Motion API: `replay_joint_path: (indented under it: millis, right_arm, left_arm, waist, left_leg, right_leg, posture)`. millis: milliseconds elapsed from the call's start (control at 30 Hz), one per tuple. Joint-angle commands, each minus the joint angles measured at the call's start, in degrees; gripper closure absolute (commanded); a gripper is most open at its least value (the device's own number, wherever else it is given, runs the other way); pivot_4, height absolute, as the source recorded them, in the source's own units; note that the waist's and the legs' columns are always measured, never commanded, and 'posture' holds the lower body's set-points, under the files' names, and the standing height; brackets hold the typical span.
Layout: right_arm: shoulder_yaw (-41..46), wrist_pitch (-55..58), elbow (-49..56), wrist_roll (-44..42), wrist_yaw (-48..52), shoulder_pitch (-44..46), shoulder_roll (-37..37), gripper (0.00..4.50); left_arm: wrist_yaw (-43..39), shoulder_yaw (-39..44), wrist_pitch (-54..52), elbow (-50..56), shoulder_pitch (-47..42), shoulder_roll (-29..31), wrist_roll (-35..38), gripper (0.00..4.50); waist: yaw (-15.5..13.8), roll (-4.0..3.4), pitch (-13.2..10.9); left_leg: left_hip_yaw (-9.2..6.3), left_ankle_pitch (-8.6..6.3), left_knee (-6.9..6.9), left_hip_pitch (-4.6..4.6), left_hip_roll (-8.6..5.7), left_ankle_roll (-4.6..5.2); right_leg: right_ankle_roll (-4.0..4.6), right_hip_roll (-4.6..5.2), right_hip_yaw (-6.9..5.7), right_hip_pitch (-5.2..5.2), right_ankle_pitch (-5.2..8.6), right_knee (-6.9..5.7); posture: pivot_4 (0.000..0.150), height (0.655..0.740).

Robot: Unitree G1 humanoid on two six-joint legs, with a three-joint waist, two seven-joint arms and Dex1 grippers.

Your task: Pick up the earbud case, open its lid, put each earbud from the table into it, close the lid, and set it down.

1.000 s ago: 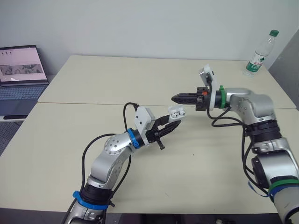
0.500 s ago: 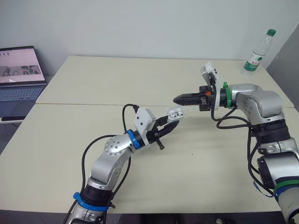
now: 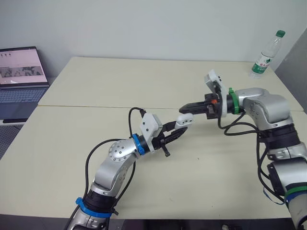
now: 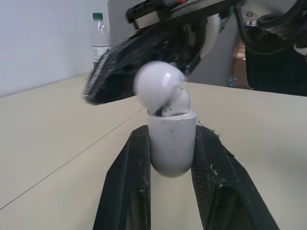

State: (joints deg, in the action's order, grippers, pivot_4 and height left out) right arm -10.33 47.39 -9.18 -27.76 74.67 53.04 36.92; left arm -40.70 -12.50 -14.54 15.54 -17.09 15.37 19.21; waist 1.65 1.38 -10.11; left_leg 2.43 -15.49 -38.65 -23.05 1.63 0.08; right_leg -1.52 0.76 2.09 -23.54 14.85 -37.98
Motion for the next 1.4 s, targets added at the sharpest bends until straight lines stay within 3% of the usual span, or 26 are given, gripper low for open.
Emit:
replay_joint_path:
  millis: [33, 367, 567, 700, 800, 967, 1133, 1167, 1400]
  right_arm:
    - [0.4, 1.4, 4.1, -1.9, 2.9, -0.3, 1.8, 4.47]
    - [5.2, -0.6, 14.5, -0.8, -9.9, -7.9, -1.7, 4.47]
    - [8.0, -3.4, 16.8, -1.0, -15.4, -12.0, -3.2, 4.47]
    - [13.8, -3.1, 14.9, -5.2, -15.1, -13.0, -2.8, 4.47]
    - [16.2, -2.5, 17.5, -8.3, -12.4, -16.6, -0.4, 3.87]
    - [13.3, -15.0, 22.0, -2.7, -6.8, -27.2, 5.1, 2.09]
    - [10.7, -28.2, 21.6, 3.7, -5.9, -35.1, 5.2, 0.22]
    - [10.5, -29.5, 21.3, 4.4, -6.8, -35.8, 4.6, 0.02]
    - [10.3, -32.7, 19.5, 6.8, -12.6, -36.3, 0.9, 0.02]
  left_arm:
    - [1.4, 1.1, 1.0, 2.2, 0.1, -0.7, 0.3, 3.75]
    - [6.2, 4.4, -8.5, 5.8, 1.1, -5.9, 9.5, 3.75]
    - [6.2, 4.5, -10.0, 5.9, 0.7, -5.5, 9.5, 3.75]
    - [8.5, 6.4, -16.9, 4.8, 0.6, -4.3, 11.5, 3.75]
    - [12.0, 9.7, -25.7, 3.6, 0.2, -3.5, 15.7, 3.75]
    - [15.8, 14.1, -38.6, 0.9, -1.3, -5.2, 24.3, 3.75]
    - [24.3, 20.4, -51.6, -8.4, -4.0, -11.9, 31.9, 3.75]
    - [25.1, 20.6, -52.6, -10.2, -4.4, -12.4, 31.7, 3.75]
    - [28.6, 23.1, -55.0, -20.8, -6.4, -12.0, 28.7, 3.75]
  waist:
    - [0.0, 0.0, 0.0]
    - [0.0, 0.02, 0.0]
    - [0.0, 0.02, 0.0]
    - [0.0, 0.03, 0.0]
    - [-0.1, 0.03, 0.0]
    - [-0.1, 0.05, 0.0]
    - [-0.1, 0.14, -0.1]
    - [-0.1, 0.14, -0.1]
    - [0.2, 0.1, 0.0]
  left_leg:
    - [0.0, 0.0, 0.0, 0.01, 0.0, 0.0]
    - [-0.05, 0.0, -0.03, -0.01, 0.01, 0.0]
    - [-0.08, 0.0, -0.06, -0.01, -0.02, 0.0]
    - [-0.07, 0.0, -0.08, 0.0, -0.03, 0.0]
    - [-0.12, 0.0, -0.07, 0.0, -0.02, 0.0]
    - [-0.16, 0.0, -0.06, -0.02, -0.03, 0.0]
    - [-0.17, 0.0, -0.14, 0.03, -0.07, 0.0]
    - [-0.17, 0.0, -0.16, 0.07, -0.07, 0.0]
    - [-0.23, 0.03, -0.16, 0.28, 0.02, -0.04]
  right_leg:
    - [0.0, 0.01, 0.01, 0.0, 0.0, -0.01]
    - [-0.01, -0.01, -0.04, 0.02, 0.0, -0.02]
    - [-0.01, -0.02, -0.06, 0.04, 0.0, -0.04]
    - [-0.02, -0.04, -0.06, 0.05, 0.0, -0.04]
    - [-0.02, -0.06, -0.09, 0.08, 0.0, -0.03]
    - [-0.06, -0.07, -0.12, 0.09, 0.03, 0.01]
    - [-0.13, -0.2, -0.12, 0.18, 0.05, -0.01]
    - [-0.2, -0.28, -0.1, 0.2, 0.09, -0.03]
    - [-0.09, -0.58, 0.08, 0.24, 0.03, -0.15]
  posture:
    - [0.15, 0.74]
    - [0.15, 0.74]
    - [0.15, 0.74]
    - [0.15, 0.74]
    - [0.15, 0.74]
    - [0.15, 0.74]
    - [0.15, 0.74]
    - [0.15, 0.74]
    - [0.15, 0.74]
